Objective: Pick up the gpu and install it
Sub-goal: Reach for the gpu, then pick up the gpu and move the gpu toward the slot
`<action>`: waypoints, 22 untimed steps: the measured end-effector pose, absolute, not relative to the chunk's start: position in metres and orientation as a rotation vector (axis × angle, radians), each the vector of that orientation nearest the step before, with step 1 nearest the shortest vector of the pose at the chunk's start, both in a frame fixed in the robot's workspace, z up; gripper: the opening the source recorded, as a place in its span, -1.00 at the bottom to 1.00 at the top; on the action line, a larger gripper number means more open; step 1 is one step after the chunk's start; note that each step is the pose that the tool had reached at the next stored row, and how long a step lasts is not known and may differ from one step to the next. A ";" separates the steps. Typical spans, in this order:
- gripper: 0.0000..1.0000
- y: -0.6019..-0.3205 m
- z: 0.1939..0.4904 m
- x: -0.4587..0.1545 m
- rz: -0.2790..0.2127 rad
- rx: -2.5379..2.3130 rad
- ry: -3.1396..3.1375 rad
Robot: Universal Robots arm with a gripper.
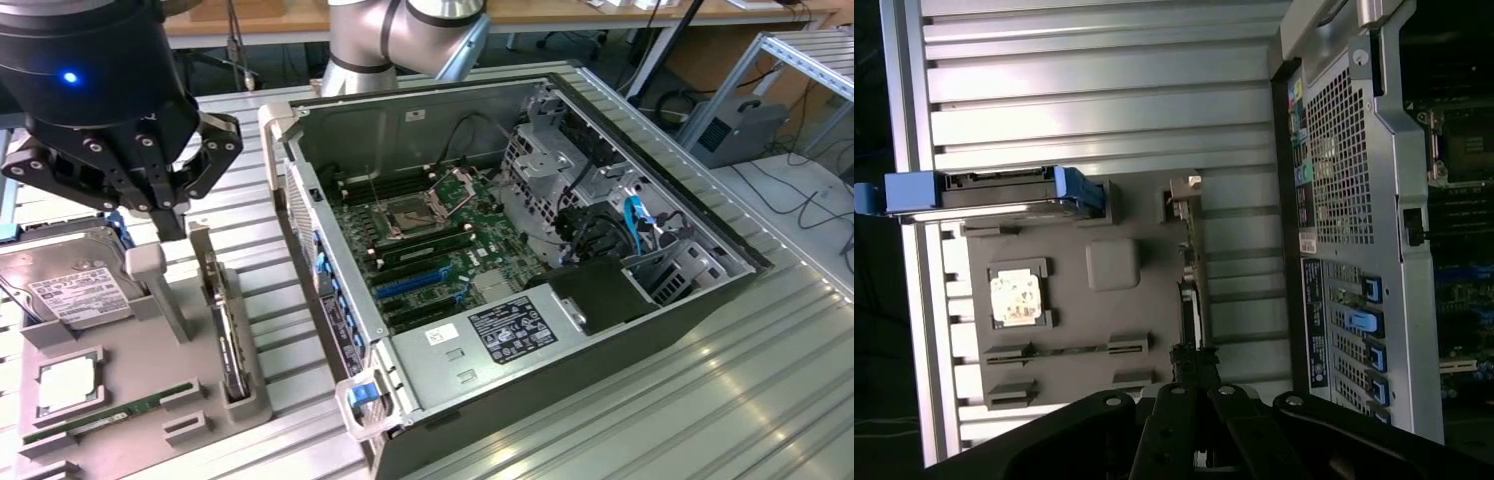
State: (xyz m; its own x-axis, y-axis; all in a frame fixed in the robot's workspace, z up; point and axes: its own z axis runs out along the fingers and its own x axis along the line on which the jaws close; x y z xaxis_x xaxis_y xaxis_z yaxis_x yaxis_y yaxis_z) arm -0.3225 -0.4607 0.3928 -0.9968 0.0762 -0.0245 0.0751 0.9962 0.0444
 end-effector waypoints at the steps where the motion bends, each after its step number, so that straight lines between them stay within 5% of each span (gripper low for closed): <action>1: -0.79 -0.463 0.393 -0.322 0.068 0.118 3.113; 22: -0.79 -0.482 0.393 -0.322 0.068 0.118 3.113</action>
